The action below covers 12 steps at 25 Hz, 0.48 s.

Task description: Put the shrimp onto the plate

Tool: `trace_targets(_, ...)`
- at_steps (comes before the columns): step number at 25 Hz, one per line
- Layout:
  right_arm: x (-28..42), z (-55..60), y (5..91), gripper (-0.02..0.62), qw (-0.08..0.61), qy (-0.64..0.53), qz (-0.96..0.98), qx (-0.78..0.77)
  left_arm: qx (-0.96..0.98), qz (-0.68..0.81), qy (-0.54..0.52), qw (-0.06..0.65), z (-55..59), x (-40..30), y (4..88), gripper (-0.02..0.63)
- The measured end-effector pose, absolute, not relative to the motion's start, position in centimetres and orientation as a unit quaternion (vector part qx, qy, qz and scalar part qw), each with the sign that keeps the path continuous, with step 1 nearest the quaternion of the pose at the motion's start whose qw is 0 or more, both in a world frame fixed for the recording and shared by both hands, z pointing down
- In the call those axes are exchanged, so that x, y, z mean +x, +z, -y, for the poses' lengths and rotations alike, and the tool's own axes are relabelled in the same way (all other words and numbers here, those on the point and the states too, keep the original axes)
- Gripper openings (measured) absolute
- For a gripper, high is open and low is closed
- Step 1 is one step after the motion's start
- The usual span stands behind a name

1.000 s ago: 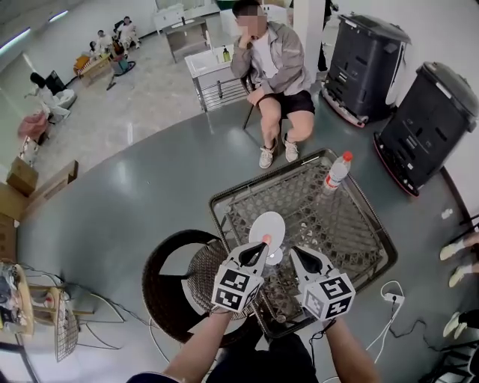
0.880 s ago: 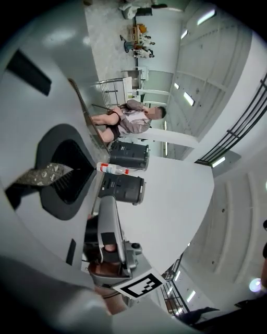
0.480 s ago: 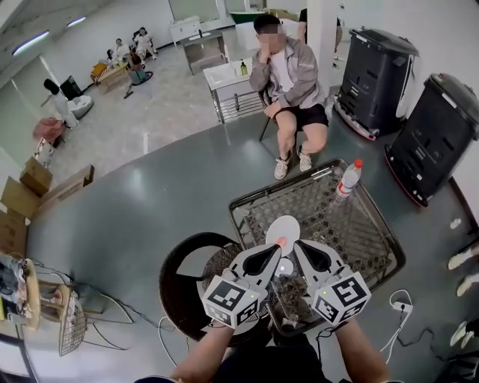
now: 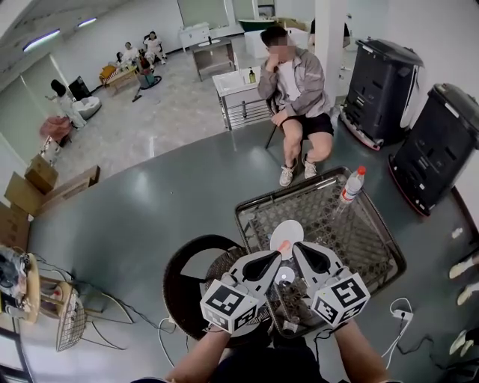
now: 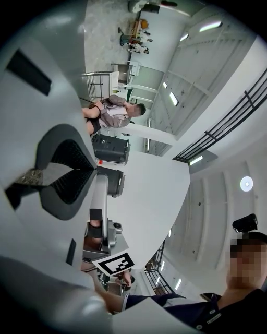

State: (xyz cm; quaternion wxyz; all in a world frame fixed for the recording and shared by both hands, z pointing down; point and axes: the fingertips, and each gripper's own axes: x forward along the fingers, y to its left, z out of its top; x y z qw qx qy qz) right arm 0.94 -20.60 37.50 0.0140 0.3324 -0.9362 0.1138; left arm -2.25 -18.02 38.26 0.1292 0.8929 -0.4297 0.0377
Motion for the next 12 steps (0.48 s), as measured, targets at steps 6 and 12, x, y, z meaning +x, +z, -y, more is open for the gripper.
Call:
trace_targets(6,0.9,20.17,37.15,0.005,0.014,0.11,0.937,0.331,0.894,0.428,0.037,0.126,17.46,-2.44,37.95,0.009)
trace_targets(12,0.82,20.07,36.82,0.005,0.01,0.108,0.938,0.328,0.895,0.428,0.036,0.123,17.58,-2.3,37.64,0.009)
